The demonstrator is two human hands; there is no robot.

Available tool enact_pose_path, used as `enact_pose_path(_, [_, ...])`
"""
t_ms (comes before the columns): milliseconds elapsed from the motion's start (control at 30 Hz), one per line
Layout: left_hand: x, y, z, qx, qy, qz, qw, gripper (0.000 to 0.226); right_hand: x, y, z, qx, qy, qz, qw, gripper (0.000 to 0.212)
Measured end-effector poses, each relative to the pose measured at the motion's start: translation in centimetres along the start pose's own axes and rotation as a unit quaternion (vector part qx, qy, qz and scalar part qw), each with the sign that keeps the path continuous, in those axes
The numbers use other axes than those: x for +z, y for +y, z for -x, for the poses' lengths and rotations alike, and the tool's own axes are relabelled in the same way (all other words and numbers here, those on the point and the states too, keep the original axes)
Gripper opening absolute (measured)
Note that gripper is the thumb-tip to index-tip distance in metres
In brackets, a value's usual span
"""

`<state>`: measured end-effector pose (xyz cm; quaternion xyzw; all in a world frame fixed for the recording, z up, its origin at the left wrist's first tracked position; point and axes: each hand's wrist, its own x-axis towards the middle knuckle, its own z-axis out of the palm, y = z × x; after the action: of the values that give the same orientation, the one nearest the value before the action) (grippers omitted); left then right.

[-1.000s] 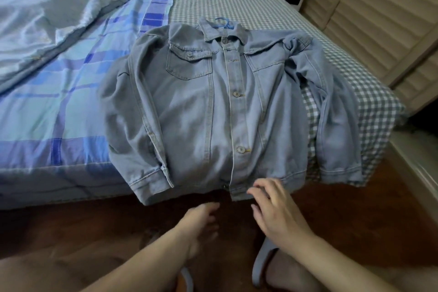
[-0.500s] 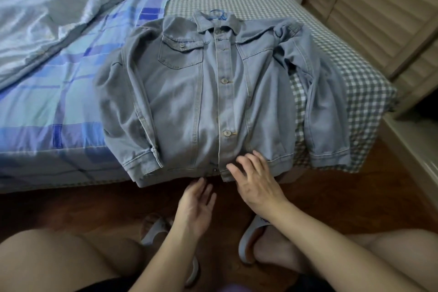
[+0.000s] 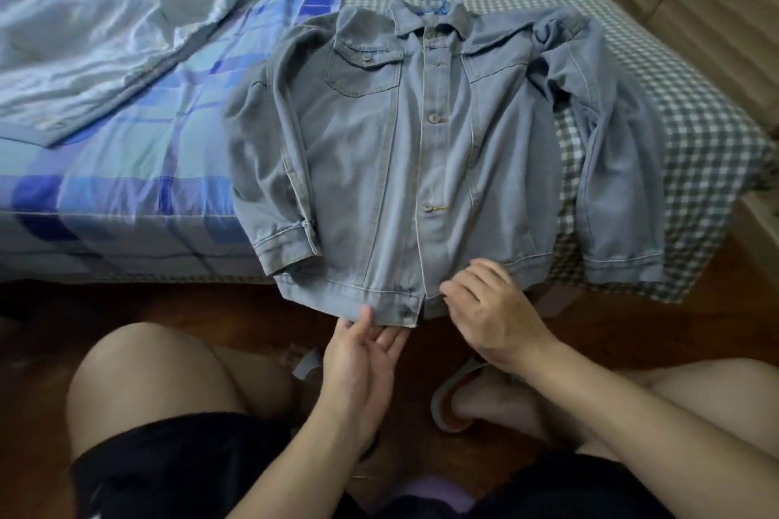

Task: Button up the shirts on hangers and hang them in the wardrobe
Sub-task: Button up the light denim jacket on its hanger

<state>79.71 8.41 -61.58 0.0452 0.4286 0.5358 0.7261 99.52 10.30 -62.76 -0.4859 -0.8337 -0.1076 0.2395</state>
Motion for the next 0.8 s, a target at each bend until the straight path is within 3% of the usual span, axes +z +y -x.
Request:
enact_pose_path(133, [1.4,0.0,0.6,-0.002,0.004,0.034,0.999,0.035,-0.8,0.0,0.3,0.023,-0.032,-0.025,0.999,0.051])
enact_pose_path(233, [2.2,0.0,1.1,-0.003,0.021,0.059,0.998,0.038,1.2,0.6,0.3,0.01,-0.053,0.047,0.997,0.067])
enact_pose_path(333, [2.5,0.6,1.7,0.024,0.036,0.035,0.998,0.032,3.5,1.9,0.3,0.026,-0.024,0.097,0.995,0.059])
enact_pose_path(467, [2.7,1.8,3.2,0.093,0.071,-0.054,0.992,0.008,4.3,3.0,-0.8,0.038,0.027,0.089,0.995,0.051])
enact_pose_path(633, [2.5,2.6,3.2,0.204,0.137,-0.105,0.964,0.028,1.4,2.0,-0.5,0.058,0.051,-0.086,0.993,0.036])
enact_pose_path(800, [2.8,1.5,3.1,0.211,0.091,-0.166,0.959,0.026,-4.5,0.8,-1.6,0.2,0.12,-0.25,0.94,0.019])
